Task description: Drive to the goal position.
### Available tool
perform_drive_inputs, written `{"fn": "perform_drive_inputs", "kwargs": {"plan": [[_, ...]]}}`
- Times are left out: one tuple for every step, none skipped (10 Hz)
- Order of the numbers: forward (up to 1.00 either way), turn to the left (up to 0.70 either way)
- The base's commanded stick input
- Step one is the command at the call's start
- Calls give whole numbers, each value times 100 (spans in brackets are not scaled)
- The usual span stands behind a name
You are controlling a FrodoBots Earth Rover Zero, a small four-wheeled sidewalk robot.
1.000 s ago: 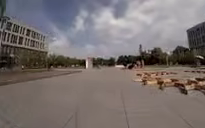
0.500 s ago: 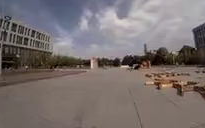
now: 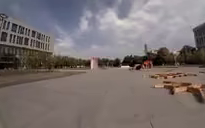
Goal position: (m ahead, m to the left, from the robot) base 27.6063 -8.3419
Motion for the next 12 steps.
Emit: {"fn": "perform_drive_inputs", "kwargs": {"plan": [[100, 0], [100, 0], [100, 0], [100, 0], [100, 0], [100, 0], [100, 0], [100, 0], [100, 0], [100, 0], [100, 0], [100, 0]]}}
